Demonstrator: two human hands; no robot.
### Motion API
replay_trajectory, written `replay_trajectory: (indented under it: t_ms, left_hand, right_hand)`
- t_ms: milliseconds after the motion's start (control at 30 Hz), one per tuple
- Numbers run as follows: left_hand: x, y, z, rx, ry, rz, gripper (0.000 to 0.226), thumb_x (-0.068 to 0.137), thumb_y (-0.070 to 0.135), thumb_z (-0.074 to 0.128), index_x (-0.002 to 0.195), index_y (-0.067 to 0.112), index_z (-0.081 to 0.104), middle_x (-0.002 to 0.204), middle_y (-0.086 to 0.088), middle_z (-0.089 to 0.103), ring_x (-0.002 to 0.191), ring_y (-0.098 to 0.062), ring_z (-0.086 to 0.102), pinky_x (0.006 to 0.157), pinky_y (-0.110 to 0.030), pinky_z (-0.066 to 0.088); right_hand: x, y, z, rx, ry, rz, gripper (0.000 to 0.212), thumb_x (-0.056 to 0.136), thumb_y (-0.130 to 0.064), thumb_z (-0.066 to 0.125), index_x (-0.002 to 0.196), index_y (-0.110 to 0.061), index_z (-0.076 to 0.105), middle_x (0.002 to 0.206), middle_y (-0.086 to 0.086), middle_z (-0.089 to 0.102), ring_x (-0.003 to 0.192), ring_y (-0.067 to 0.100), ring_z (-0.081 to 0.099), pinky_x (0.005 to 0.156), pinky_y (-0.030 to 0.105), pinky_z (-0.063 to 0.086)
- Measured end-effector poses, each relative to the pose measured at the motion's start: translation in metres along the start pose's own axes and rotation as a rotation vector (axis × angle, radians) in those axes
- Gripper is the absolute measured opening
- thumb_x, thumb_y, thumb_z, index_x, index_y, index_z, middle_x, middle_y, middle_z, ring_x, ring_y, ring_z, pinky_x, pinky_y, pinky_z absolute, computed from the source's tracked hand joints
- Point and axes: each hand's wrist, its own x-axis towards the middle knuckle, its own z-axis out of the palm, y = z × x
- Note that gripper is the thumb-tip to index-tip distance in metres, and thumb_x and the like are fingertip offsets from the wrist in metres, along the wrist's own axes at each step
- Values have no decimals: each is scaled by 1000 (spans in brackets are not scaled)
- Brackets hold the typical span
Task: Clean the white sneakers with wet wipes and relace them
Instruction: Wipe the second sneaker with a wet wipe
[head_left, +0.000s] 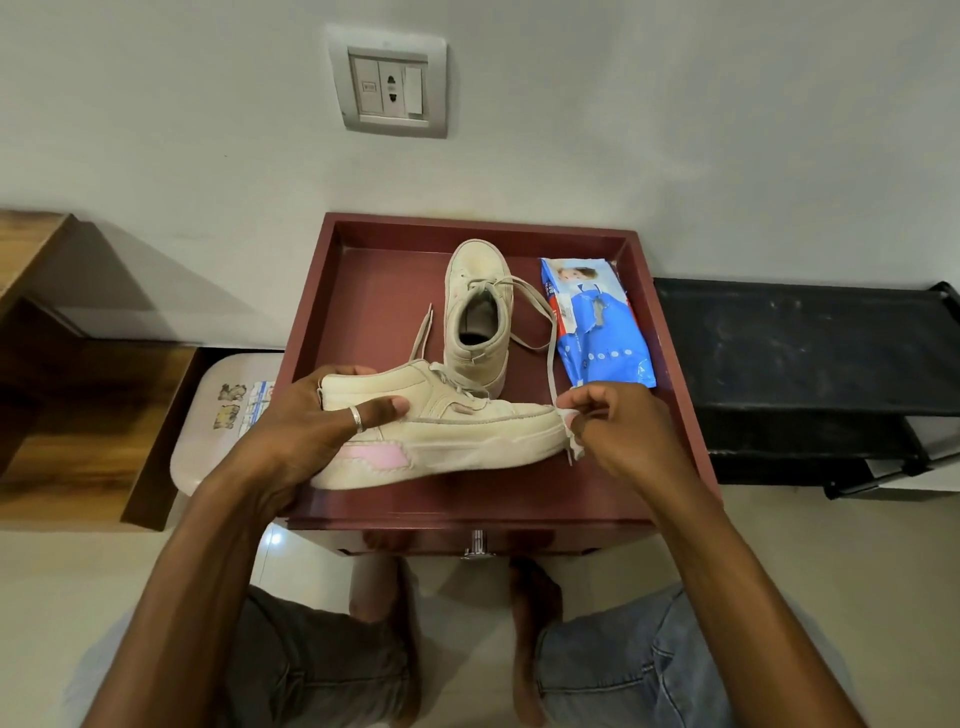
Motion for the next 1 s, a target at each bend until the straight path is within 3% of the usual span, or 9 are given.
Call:
replay_trajectory:
  t_ms: [133,300,367,500,567,700,833,933,1000]
  left_hand:
    - [1,-1,0,18,3,4,53,66,33,90,114,22,68,99,-3,79,87,-21,78,72,-30,59]
    - [-2,2,2,35,4,14,54,66,33,89,114,23,68,99,-3,79,86,-21,78,72,-31,61]
    - [-2,2,3,27,20,20,51,70,30,89,115,21,68,99,-4,79,85,-20,78,66,-27,60]
    - [-2,5,7,24,60,46,48,73,31,89,115,22,66,101,-5,78,86,-23,77,69,-32,62]
    - [-4,8,10,20,72,68,48,74,35,87,115,26,64,103,-4,76,86,-22,77,70,-34,62]
    - [-6,14,14,94,91,98,43,78,54,79,107,25,65,97,-1,76,82,-21,77,66,-35,62]
    - [-13,24,13,98,69,95,57,78,72,70,100,19,69,99,-10,74,93,-34,73,88,-54,58]
    - [-25,34,4,52,5,92,76,74,77,70,104,7,66,105,-28,67,89,-46,68,83,-59,55]
    - [-34,41,-4,38,-27,121,79,73,79,67,104,7,69,103,-34,65,83,-45,67,77,-53,52]
  right_hand:
    - [2,-3,0,69,-8,13,20,90,-4,62,96,-19,74,90,-9,71,79,-2,64,59,3,46]
    - [21,5,11,79,-43,125,27,90,-1,56,84,-23,71,90,1,74,80,15,69,66,27,57]
    - [20,3,12,8,-28,99,27,90,-3,55,86,-25,70,94,-1,74,81,12,68,66,26,56]
    - [-2,-20,13,-294,100,-74,24,90,-5,56,101,-17,74,105,1,72,96,17,65,81,31,53]
    - [-22,-37,20,-337,128,-170,27,88,-5,56,105,-17,72,108,3,69,98,20,64,82,33,52]
    - [-61,-74,46,-260,109,-374,28,86,-8,57,110,-18,69,107,2,63,95,22,62,79,39,53]
    - [-89,-104,69,-177,110,-552,26,86,-13,56,109,-12,69,108,3,59,96,19,59,79,33,54]
    - [-93,-111,68,-124,166,-601,23,90,-13,56,109,-12,68,111,2,57,101,16,55,83,31,52]
    - [-94,-118,59,-28,188,-589,18,93,-21,59,107,-14,67,109,-1,56,101,11,55,82,28,51]
